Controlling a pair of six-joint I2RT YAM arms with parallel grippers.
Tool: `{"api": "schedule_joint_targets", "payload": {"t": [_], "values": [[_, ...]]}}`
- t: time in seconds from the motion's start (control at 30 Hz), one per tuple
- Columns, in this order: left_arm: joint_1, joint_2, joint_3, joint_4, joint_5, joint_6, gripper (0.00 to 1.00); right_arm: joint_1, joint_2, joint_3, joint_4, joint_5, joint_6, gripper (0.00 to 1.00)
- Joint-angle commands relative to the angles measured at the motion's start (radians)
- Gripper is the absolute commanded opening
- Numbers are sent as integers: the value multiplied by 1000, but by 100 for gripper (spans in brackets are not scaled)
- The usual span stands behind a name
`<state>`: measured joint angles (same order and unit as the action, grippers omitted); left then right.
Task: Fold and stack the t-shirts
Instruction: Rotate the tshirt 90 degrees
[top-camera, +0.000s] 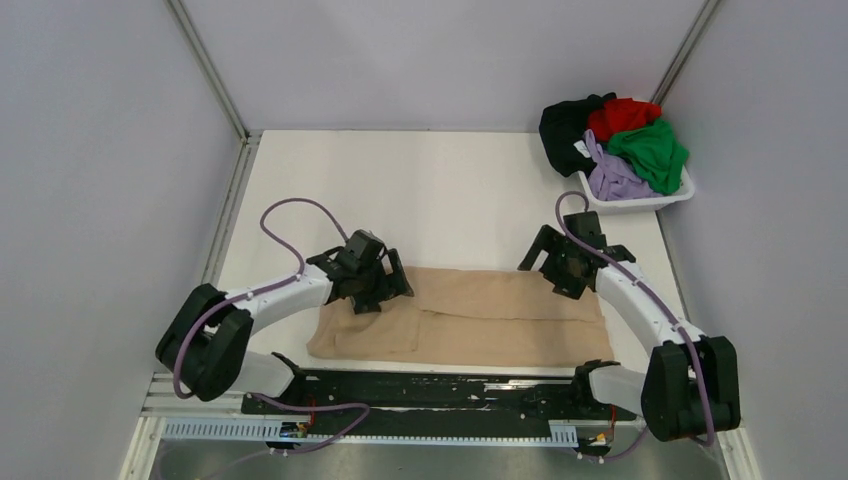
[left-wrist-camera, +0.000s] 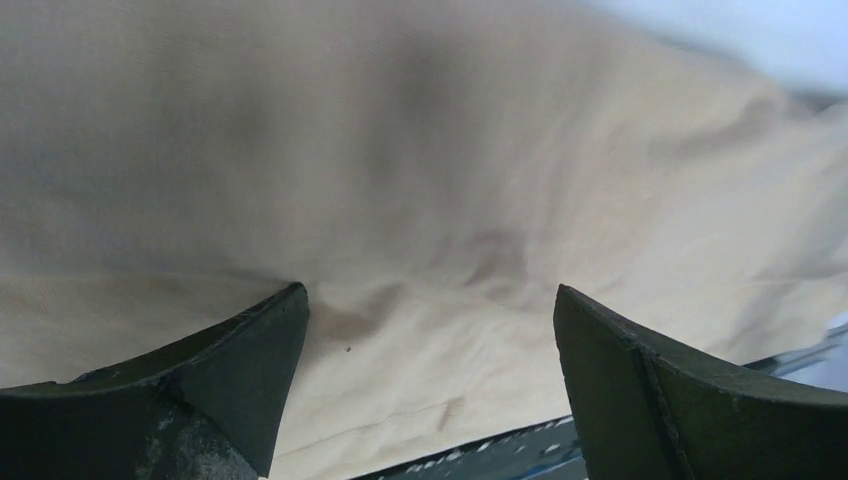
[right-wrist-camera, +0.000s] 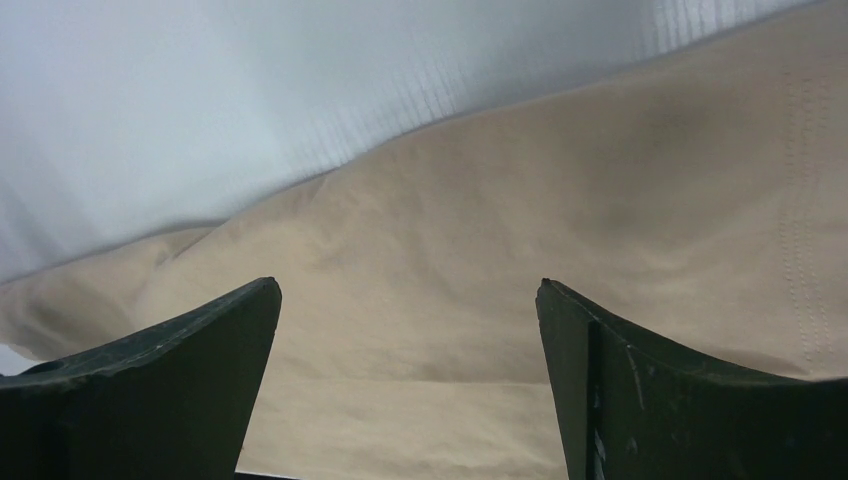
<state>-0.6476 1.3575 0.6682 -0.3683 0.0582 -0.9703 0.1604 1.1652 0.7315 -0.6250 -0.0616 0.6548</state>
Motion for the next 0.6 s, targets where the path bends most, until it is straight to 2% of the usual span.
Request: {"api": "schedule_joint_targets", "payload": {"t": [0.0,0.07,0.13,0.23,0.4,0.47,0.57], "values": [[87,137,-40,286,16,-147,100,-5,52,-13,79,-47,-18,100],[153,233,-42,398,69,-209,100,-5,65,-17,91,-69,-22,100],[195,329,-4,451,49,-232,100,-5,69,-26,97,-78,-32,100],[243,490,136,413,43,-245,100,-6,72,-41,96,-76,-48,100],[306,767,584,252,-42,-194,100,-4,96,-67,102,-155,-72,100],[316,893,815,207,3,-169,100,-4,110,-82,108,-198,-53,100],[316,1058,1070,189,101,-175,100,19,119,-126,171,-305,-31,100]]}}
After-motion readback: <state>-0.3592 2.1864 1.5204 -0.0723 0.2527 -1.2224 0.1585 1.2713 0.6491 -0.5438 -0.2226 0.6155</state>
